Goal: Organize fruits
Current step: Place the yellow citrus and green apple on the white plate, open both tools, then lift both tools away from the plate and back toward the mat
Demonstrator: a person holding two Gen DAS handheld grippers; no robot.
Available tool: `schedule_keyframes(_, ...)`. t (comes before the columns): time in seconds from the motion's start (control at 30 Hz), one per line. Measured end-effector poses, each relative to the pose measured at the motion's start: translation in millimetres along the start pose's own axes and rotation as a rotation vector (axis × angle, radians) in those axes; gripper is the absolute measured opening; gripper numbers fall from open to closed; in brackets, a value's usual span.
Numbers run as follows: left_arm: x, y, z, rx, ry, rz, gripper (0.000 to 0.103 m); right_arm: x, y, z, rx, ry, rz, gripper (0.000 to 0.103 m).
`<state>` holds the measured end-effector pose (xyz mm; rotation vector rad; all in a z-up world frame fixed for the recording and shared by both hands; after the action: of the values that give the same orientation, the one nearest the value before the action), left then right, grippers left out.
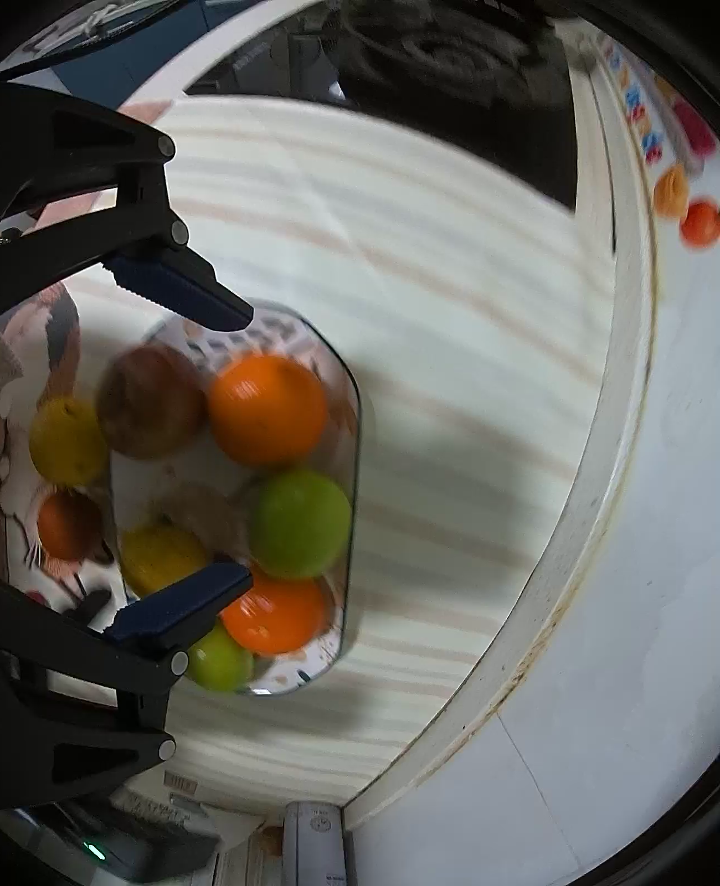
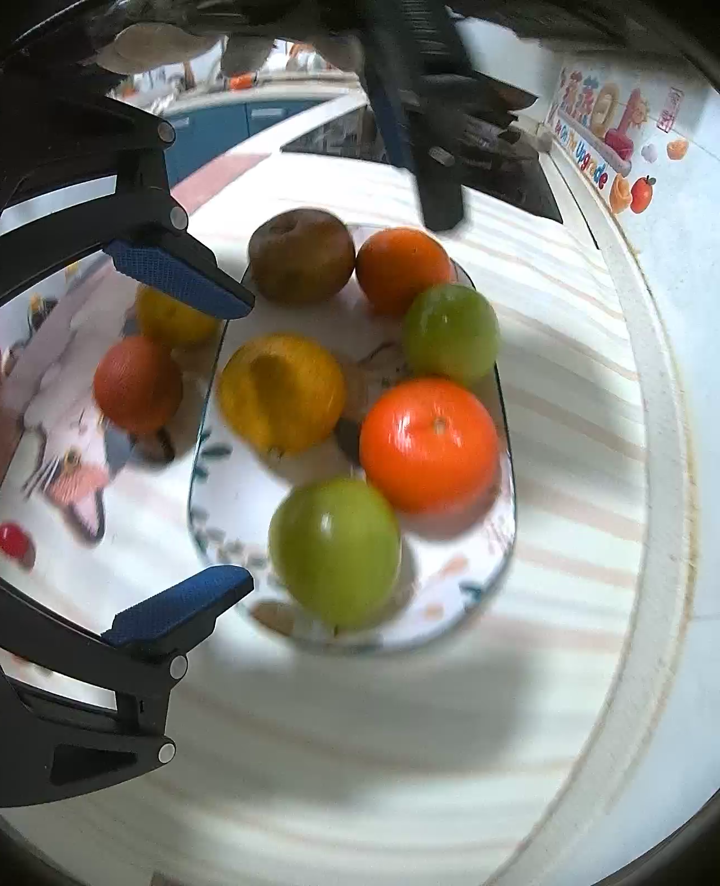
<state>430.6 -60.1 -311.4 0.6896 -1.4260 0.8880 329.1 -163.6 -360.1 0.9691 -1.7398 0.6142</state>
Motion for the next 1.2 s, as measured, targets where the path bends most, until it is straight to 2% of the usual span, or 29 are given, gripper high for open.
schedule_keyframes(0.17, 27, 38, -15, 0.027, -0.084, 0.083, 0.086, 31, 5, 14, 0.077, 0.082, 0.081, 0.093)
schedule_keyframes(0.37, 56, 85, -13, 0.057, -0.175, 0.167, 0.086, 71, 18, 23, 0.131, 0.111, 0.166, 0.093)
schedule_keyframes(0.5, 72, 107, -1, 0.077, -0.208, 0.221, 0.086, 94, 33, 24, 0.163, 0.119, 0.207, 0.093)
schedule_keyframes(0.7, 103, 133, 19, 0.082, -0.231, 0.309, 0.086, 129, 57, 29, 0.194, 0.117, 0.271, 0.093)
schedule_keyframes(1.2, 167, 185, 73, 0.075, -0.21, 0.435, 0.086, 215, 119, 38, 0.279, 0.086, 0.385, 0.093)
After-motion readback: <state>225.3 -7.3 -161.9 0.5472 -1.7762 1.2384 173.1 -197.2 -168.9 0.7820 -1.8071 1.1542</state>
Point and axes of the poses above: each gripper's, at about its wrist camera, not at the fingertips, and x roughly against the way its jaws point, z to its right, y to its underside, the point moved 8 cm from there along -x, roughly the way its jaws point, and after that the axes turned 11 degrees about -x, right-handed, at the moved point
